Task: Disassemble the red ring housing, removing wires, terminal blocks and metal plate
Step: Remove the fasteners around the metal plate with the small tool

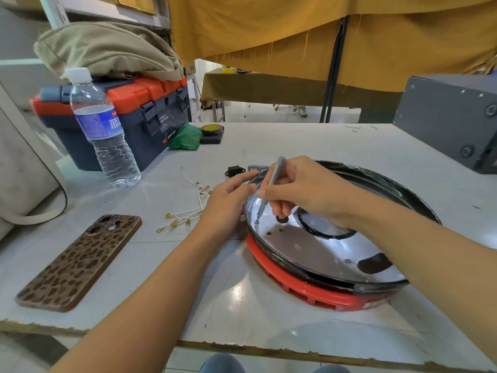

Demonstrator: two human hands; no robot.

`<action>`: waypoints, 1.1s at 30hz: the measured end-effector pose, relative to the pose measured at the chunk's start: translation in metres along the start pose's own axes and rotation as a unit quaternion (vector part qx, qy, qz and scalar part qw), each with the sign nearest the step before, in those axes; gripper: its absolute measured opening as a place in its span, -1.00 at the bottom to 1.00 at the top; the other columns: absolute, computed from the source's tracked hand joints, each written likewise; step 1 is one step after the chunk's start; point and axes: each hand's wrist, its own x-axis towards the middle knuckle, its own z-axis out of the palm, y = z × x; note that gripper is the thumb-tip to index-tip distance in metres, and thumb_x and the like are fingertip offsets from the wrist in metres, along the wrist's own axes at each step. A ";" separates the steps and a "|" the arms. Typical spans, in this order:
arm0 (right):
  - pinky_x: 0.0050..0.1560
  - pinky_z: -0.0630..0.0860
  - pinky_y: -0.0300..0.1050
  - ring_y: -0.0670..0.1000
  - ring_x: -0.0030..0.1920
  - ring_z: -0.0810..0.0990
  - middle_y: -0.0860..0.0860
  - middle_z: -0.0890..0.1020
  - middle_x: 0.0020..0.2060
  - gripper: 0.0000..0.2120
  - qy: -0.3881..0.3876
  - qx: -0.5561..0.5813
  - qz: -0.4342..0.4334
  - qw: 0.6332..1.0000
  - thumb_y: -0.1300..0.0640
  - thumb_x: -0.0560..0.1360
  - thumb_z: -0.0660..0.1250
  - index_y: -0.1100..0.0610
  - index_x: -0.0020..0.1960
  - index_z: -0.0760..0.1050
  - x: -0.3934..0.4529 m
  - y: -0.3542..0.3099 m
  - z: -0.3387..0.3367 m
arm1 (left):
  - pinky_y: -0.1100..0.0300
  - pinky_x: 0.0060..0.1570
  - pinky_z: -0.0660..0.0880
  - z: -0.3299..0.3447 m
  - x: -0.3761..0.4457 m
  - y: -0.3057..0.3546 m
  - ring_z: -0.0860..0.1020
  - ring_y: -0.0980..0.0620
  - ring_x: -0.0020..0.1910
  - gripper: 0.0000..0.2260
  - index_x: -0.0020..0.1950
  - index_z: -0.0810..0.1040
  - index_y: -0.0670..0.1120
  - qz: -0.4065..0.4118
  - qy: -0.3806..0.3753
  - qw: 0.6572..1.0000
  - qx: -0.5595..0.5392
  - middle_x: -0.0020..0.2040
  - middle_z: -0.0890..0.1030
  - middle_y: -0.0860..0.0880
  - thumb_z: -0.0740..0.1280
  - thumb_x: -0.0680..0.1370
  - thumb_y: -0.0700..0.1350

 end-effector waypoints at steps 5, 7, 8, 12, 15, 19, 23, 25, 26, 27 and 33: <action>-0.30 0.52 0.01 0.06 -0.44 0.57 0.16 0.63 -0.43 -0.83 0.013 0.003 0.013 1.000 0.19 0.53 0.35 0.31 -0.10 0.57 0.002 -0.005 0.005 | 0.21 0.00 0.55 0.000 0.000 -0.001 0.63 0.00 0.01 -0.72 0.24 0.56 -0.11 0.005 -0.008 1.000 -0.013 0.05 0.67 -0.11 0.23 0.56 -0.23; -0.33 0.55 -0.01 0.09 -0.46 0.58 0.15 0.63 -0.46 -0.75 0.037 -0.028 0.006 0.999 0.12 0.54 0.33 0.29 -0.18 0.57 0.004 -0.008 0.007 | 0.34 -0.15 0.54 0.000 -0.001 -0.002 0.64 0.14 -0.11 -0.78 0.13 0.62 -0.06 0.019 -0.015 1.000 -0.011 -0.07 0.69 -0.01 0.23 0.57 -0.19; -0.37 0.56 -0.08 0.07 -0.49 0.59 0.12 0.63 -0.48 -0.72 0.048 -0.058 -0.001 0.997 0.09 0.55 0.32 0.27 -0.23 0.57 0.005 -0.009 0.009 | 0.39 -0.21 0.52 -0.001 -0.001 -0.003 0.63 0.20 -0.15 -0.80 0.06 0.63 -0.03 0.027 -0.013 1.000 -0.007 -0.14 0.69 0.05 0.23 0.58 -0.17; -0.49 0.46 -0.34 -0.06 -0.56 0.57 0.02 0.61 -0.55 -0.67 0.053 -0.212 -0.021 0.976 0.01 0.55 0.28 0.20 -0.28 0.53 0.010 -0.016 0.009 | 0.28 -0.01 0.50 -0.001 0.000 -0.003 0.61 0.13 -0.02 -0.78 0.11 0.62 -0.10 0.034 0.000 0.999 0.028 -0.05 0.67 0.04 0.21 0.60 -0.13; -0.56 0.37 -0.39 -0.11 -0.65 0.46 0.02 0.59 -0.59 -0.65 0.030 -0.218 0.005 0.975 -0.01 0.57 0.26 0.23 -0.26 0.51 0.013 -0.018 0.005 | 0.18 0.08 0.48 -0.002 0.000 -0.003 0.59 0.06 0.01 -0.76 0.17 0.60 -0.12 0.035 -0.008 0.999 0.033 -0.02 0.65 0.00 0.21 0.60 -0.12; -0.59 0.34 -0.34 -0.07 -0.64 0.44 0.06 0.62 -0.54 -0.66 -0.001 -0.139 0.023 0.990 0.08 0.61 0.19 0.28 -0.22 0.48 0.012 -0.014 0.008 | 0.30 0.00 0.52 -0.002 -0.002 -0.003 0.61 0.12 0.01 -0.75 0.19 0.59 -0.11 0.038 -0.020 0.999 0.017 0.04 0.66 -0.05 0.19 0.61 -0.11; -0.51 0.47 -0.17 0.08 -0.50 0.53 0.09 0.62 -0.49 -0.66 -0.019 -0.086 0.014 0.996 0.13 0.63 0.16 0.41 -0.03 0.52 0.012 -0.010 0.008 | 0.38 -0.11 0.52 -0.001 -0.002 -0.002 0.62 0.16 -0.09 -0.75 0.19 0.59 -0.12 0.038 -0.027 0.999 -0.009 -0.02 0.67 -0.06 0.20 0.60 -0.12; -0.46 0.51 -0.15 0.06 -0.49 0.55 0.08 0.62 -0.49 -0.68 -0.036 -0.078 0.004 0.996 0.13 0.64 0.15 0.34 -0.06 0.54 0.010 -0.010 0.007 | 0.32 -0.03 0.53 -0.001 -0.001 -0.002 0.62 0.12 -0.04 -0.75 0.20 0.58 -0.12 0.039 -0.025 0.999 -0.004 0.02 0.67 -0.07 0.20 0.59 -0.13; -0.44 0.53 -0.17 0.03 -0.49 0.56 0.09 0.62 -0.47 -0.70 -0.045 -0.071 0.001 0.996 0.13 0.64 0.15 0.27 -0.10 0.56 0.009 -0.010 0.006 | 0.29 0.00 0.53 -0.001 -0.001 -0.002 0.62 0.10 -0.02 -0.74 0.21 0.58 -0.12 0.038 -0.023 0.999 -0.005 0.04 0.66 -0.08 0.21 0.59 -0.14; -0.43 0.54 -0.20 0.00 -0.49 0.56 0.11 0.63 -0.45 -0.71 -0.053 -0.064 -0.001 0.997 0.13 0.64 0.15 0.18 -0.14 0.56 0.007 -0.011 0.004 | 0.29 0.00 0.53 -0.001 -0.001 -0.001 0.62 0.10 -0.01 -0.74 0.22 0.58 -0.11 0.037 -0.023 0.999 -0.009 0.05 0.66 -0.07 0.21 0.58 -0.14; -0.33 0.57 -0.19 0.02 -0.43 0.58 0.22 0.62 -0.37 -0.67 -0.096 -0.016 -0.014 0.995 0.15 0.63 0.16 0.03 -0.25 0.58 0.007 -0.011 -0.005 | 0.29 0.00 0.53 0.000 -0.001 -0.001 0.61 0.05 0.06 -0.72 0.25 0.56 -0.11 0.025 -0.017 0.999 -0.014 0.10 0.65 -0.09 0.22 0.57 -0.18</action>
